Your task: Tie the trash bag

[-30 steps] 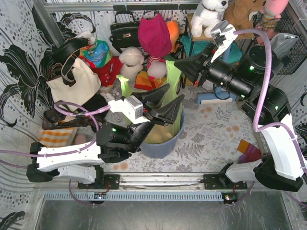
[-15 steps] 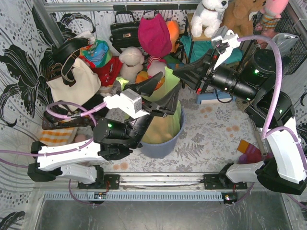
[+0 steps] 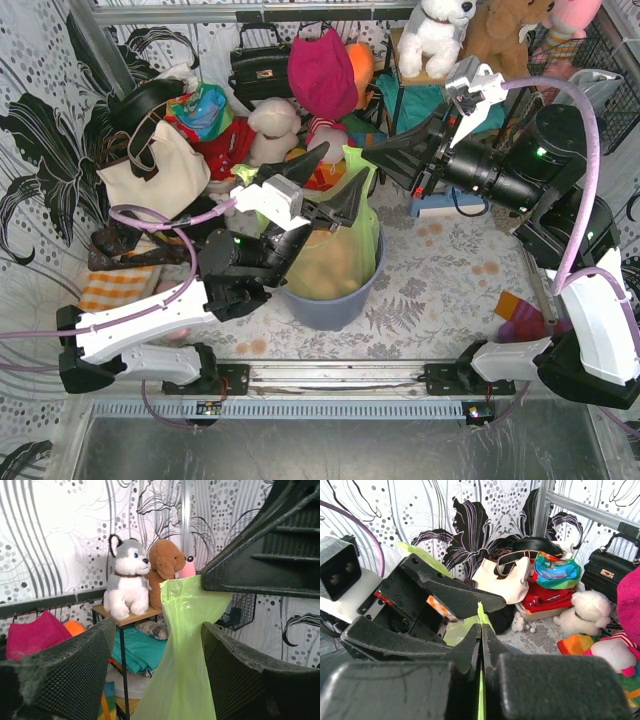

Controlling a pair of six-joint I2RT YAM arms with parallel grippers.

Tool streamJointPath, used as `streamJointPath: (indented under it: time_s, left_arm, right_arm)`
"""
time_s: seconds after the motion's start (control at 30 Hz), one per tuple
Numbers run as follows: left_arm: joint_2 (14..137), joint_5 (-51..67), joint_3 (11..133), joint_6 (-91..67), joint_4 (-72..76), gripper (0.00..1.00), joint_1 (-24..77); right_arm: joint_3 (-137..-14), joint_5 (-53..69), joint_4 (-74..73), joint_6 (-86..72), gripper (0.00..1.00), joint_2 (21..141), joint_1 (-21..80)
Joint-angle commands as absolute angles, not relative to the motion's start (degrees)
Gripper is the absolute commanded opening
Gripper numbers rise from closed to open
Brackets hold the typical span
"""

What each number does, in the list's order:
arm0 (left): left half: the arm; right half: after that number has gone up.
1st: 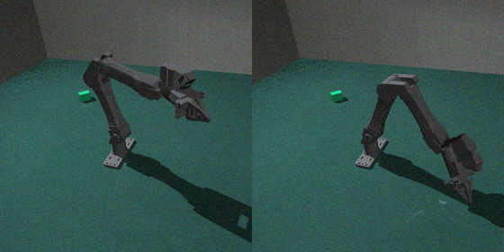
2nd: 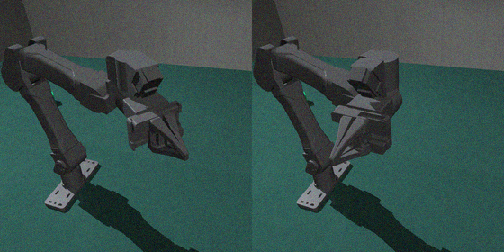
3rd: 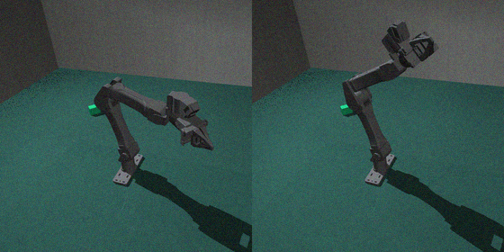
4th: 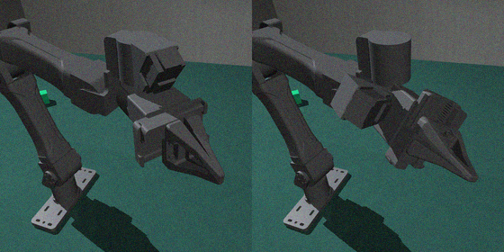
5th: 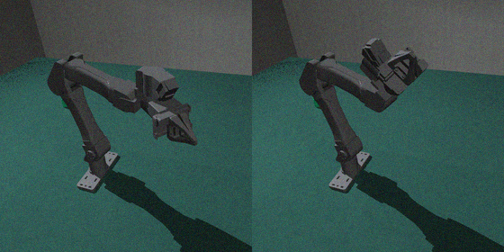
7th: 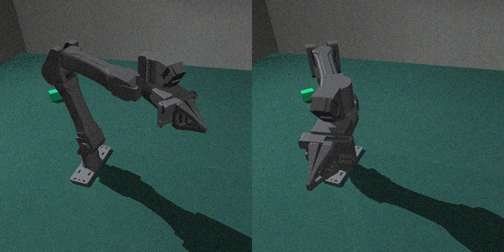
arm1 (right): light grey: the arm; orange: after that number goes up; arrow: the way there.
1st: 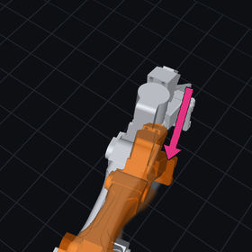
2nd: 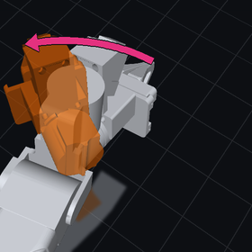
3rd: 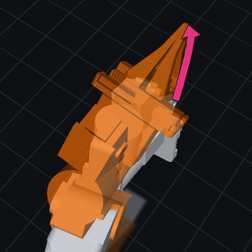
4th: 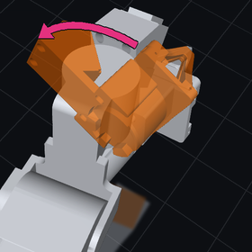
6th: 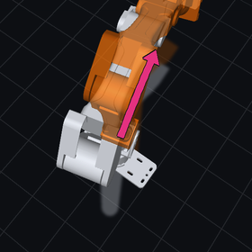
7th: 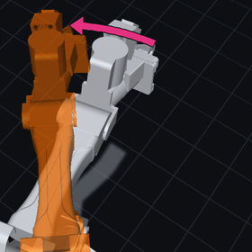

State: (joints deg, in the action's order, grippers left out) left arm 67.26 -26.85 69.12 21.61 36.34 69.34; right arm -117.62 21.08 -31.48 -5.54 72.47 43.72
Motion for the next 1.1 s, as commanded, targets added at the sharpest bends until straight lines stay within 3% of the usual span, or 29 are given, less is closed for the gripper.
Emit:
streamJointPath:
  time_s: [0.0,0.27,0.5,0.8,1.07]
  left_arm:
    - [65.6,-16.5,68.1,18.9,38.2,0.78,66.2]
    - [66.7,-8.5,70.2,14.9,36.1,0.79,64.3]
    - [68.8,-10.8,71.9,14.0,36.8,0.76,64.3]
    - [68.1,-10.8,73.1,12.7,34.9,0.61,64.2]
    - [67.9,-9.2,74.3,12.8,31.4,0.33,64.2]
  right_arm:
    - [-117.6,22.5,-29.5,-6.5,0.00,71.5,43.8]
    - [-117.5,22.7,-29.5,-6.6,0.00,72.0,43.8]
    - [-117.4,23.1,-29.7,-6.7,0.00,72.0,43.8]
    - [-117.6,24.8,-31.3,-6.5,0.00,72.5,43.8]
    - [-117.5,25.2,-31.5,-6.4,0.00,72.6,43.7]
